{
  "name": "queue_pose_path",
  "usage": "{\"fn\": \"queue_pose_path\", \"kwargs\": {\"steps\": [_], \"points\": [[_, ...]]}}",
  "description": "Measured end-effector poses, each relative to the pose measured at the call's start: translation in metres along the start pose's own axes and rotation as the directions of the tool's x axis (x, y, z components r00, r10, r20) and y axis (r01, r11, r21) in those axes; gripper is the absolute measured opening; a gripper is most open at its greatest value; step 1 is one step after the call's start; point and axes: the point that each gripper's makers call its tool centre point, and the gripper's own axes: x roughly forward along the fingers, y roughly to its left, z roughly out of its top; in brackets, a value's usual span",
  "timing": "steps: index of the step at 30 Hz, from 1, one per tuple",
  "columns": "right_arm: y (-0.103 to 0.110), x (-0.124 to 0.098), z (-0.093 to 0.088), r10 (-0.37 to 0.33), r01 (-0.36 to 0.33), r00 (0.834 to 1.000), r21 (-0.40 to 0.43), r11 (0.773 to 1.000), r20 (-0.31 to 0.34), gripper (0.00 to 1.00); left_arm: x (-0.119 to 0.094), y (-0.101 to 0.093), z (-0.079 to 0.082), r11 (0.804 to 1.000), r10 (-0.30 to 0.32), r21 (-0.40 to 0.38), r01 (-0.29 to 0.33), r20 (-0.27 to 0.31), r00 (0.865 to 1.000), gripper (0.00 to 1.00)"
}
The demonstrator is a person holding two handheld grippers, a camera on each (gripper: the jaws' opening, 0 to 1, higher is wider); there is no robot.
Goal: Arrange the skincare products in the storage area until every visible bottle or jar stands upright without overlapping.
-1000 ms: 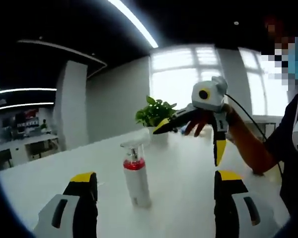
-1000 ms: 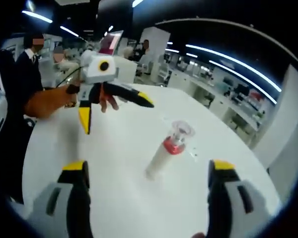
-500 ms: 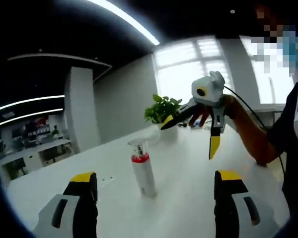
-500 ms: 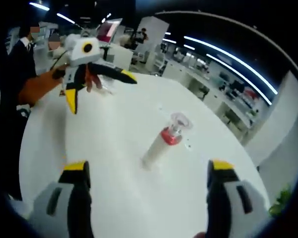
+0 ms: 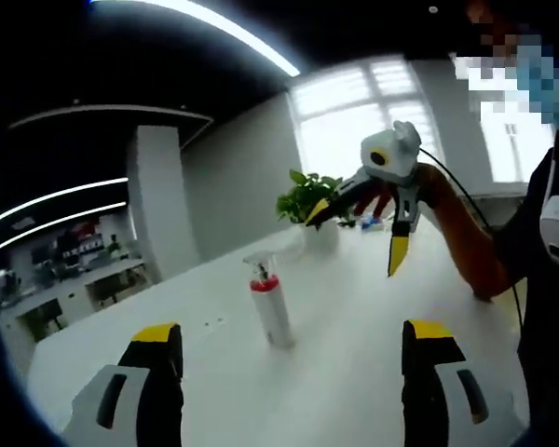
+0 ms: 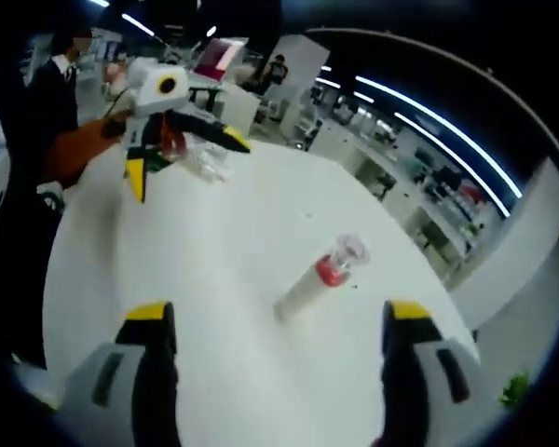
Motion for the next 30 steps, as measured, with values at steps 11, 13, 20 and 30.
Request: {"fn": "queue_pose_path", "kwargs": {"steps": [11, 13, 20, 30], "points": [[0.034, -0.006, 0.028, 0.099, -0.093, 0.992, -0.084, 0.992, 0.078, 0.86, -0.050, 0.006, -0.011, 0.995, 0.098, 0.011, -0.097, -0.025, 0.995, 0.99], [0.040, -0.006, 0.034, 0.121, -0.112, 0.988, -0.097, 0.989, 0.096, 0.86, -0.059, 0.007, -0.015, 0.993, 0.118, 0.010, -0.118, -0.032, 0.993, 0.99], [0.059, -0.011, 0.050, 0.183, -0.163, 0.972, -0.140, 0.977, 0.149, 0.85, -0.084, 0.006, -0.019, 0.986, 0.165, 0.004, -0.165, -0.038, 0.986, 0.99], [0.087, -0.010, 0.073, 0.278, -0.234, 0.936, -0.207, 0.950, 0.215, 0.84, -0.115, 0.000, -0.021, 0.976, 0.219, 0.017, -0.219, -0.048, 0.975, 0.99]]}}
